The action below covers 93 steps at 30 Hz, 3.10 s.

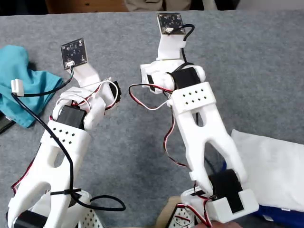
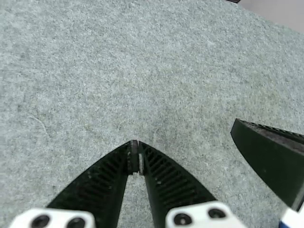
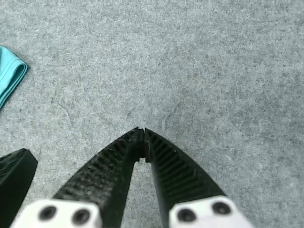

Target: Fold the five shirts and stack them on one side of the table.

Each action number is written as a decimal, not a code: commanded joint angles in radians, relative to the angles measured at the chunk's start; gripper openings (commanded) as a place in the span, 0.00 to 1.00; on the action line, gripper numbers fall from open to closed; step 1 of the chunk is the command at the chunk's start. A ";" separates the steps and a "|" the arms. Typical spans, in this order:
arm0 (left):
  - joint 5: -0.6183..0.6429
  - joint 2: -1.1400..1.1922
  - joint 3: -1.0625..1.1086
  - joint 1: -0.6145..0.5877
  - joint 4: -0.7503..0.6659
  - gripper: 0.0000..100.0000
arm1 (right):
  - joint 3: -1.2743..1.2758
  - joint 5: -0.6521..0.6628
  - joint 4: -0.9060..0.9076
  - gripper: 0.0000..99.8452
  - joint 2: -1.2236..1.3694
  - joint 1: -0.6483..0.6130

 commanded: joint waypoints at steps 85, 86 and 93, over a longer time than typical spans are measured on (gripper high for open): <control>-0.339 0.380 -0.362 -1.281 0.149 0.21 | -1.583 0.796 0.635 0.27 1.127 -0.418; -0.339 0.418 -0.407 -1.281 0.183 0.21 | -1.587 0.796 0.634 0.27 1.136 -0.418; -0.333 0.664 -0.683 -1.281 0.420 0.28 | -1.584 0.795 0.592 0.27 1.152 -0.415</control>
